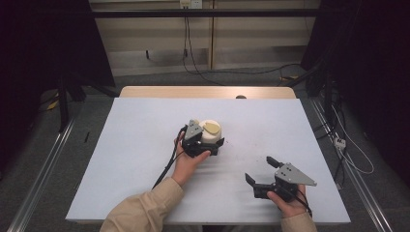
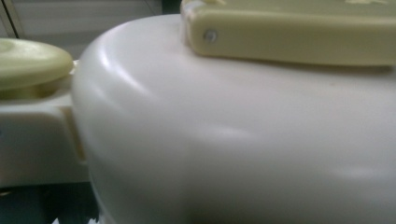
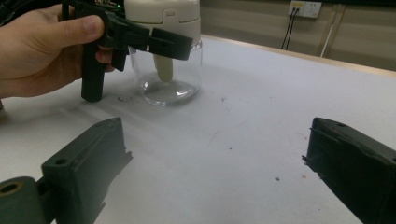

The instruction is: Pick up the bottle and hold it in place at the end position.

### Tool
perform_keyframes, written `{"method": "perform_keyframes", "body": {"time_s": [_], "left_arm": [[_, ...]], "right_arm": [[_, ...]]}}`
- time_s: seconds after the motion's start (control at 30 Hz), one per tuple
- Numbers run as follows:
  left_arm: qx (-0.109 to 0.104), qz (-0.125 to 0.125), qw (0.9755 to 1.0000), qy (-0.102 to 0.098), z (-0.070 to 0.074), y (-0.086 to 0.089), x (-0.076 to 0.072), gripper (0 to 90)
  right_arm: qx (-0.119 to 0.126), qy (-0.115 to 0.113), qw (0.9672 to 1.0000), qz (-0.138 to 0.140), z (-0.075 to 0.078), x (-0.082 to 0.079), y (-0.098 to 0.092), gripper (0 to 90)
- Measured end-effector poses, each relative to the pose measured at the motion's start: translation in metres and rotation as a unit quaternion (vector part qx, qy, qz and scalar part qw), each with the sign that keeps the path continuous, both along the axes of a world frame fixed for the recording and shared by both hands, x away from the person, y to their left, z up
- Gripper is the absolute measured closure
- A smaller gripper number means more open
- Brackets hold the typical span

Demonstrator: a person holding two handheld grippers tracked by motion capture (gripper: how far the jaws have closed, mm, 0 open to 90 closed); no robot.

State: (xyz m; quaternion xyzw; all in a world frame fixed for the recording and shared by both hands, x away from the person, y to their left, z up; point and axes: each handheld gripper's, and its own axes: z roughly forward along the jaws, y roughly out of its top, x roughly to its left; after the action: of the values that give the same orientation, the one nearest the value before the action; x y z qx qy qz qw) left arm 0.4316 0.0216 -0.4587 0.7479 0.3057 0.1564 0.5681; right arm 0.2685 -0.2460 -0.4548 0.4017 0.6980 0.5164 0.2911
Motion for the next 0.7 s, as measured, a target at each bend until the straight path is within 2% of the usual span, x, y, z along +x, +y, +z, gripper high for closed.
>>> {"method": "perform_keyframes", "body": {"time_s": [0.2,0.3,0.47,0.6,0.7], "left_arm": [[-0.004,0.001,1.0,-0.002,-0.001,0.0,-0.001,4.9],[-0.004,0.001,1.0,-0.002,-0.001,0.0,-0.001,4.9],[-0.001,0.0,1.0,-0.004,-0.001,0.0,-0.001,5.0],[-0.001,0.001,1.0,-0.004,-0.001,0.0,-0.001,5.0],[-0.002,0.001,1.0,-0.004,-0.001,0.0,-0.001,5.0]], "right_arm": [[0.006,0.011,0.9999,-0.001,0.002,0.009,0.004,6.8],[0.012,0.017,0.9997,-0.013,0.007,0.012,0.004,7.9],[0.043,0.023,0.9987,-0.016,0.015,0.018,0.006,9.1],[0.037,0.032,0.9987,-0.015,0.019,0.023,0.014,8.3],[0.031,0.034,0.9989,-0.008,0.022,0.027,0.021,11.3]]}}
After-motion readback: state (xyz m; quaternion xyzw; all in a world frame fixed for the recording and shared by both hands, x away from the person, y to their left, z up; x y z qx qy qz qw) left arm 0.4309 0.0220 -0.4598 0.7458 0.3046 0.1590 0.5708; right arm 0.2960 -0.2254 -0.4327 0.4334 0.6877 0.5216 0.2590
